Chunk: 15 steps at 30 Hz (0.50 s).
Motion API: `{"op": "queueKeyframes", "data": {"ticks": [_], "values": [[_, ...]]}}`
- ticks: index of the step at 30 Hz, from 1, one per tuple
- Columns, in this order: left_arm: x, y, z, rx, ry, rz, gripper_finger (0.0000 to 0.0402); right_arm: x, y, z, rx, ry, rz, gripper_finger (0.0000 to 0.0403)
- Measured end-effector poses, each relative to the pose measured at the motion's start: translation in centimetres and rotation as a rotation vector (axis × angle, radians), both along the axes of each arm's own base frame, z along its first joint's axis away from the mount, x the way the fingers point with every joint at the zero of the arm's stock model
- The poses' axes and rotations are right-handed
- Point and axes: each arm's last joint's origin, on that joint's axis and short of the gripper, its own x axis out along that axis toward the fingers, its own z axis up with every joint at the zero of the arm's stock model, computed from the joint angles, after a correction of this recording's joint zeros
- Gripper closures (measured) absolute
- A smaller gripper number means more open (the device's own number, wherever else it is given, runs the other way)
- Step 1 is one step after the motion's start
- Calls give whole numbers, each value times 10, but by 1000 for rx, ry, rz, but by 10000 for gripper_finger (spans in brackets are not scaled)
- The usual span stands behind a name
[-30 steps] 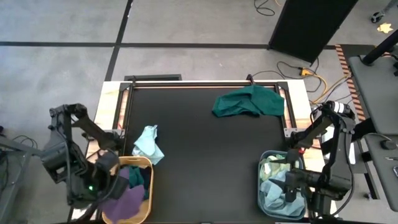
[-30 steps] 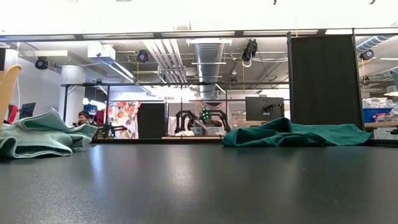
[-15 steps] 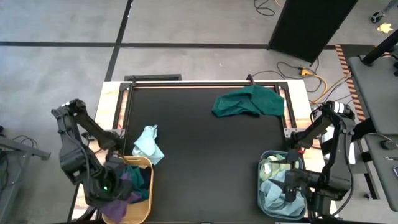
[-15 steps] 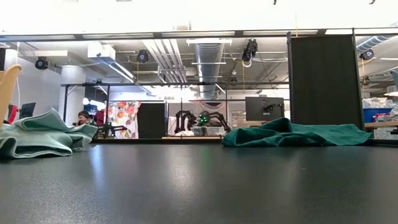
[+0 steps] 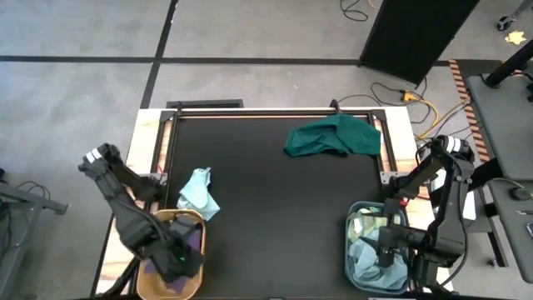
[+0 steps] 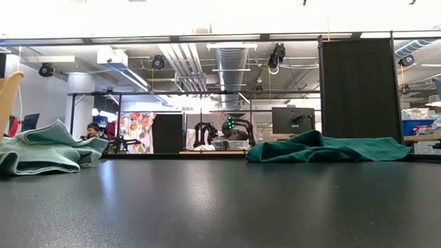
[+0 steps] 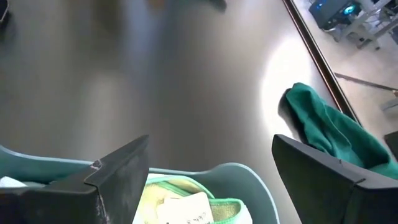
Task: Sort microfiber towel by color & place in baskets
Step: Put the violet microfiber towel into the yellow bin
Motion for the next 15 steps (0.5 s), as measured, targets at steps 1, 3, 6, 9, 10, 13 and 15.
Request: {"op": "queueKeyframes", "data": {"ticks": [1, 3, 6, 9, 10, 13, 15], "values": [[4, -1, -4, 3, 13, -1, 391, 0, 0, 0, -1, 0, 0, 78], [9, -2, -13, 4, 85, 14, 391, 0, 0, -1, -8, -12, 3, 78], [9, -2, -35, 0, 216, 30, 391, 0, -1, -1, -11, -31, 2, 78], [6, -1, -58, 6, 274, -20, 391, 1, -1, -2, -22, -49, 5, 78], [5, 0, -67, 12, 267, -65, 391, 1, -1, -2, -24, -52, 6, 78], [7, -2, -95, -11, 202, -228, 391, 0, -2, -4, -30, -52, 6, 78], [7, -2, -114, -37, 162, -309, 391, 0, -2, -4, -31, -52, 5, 78]]}}
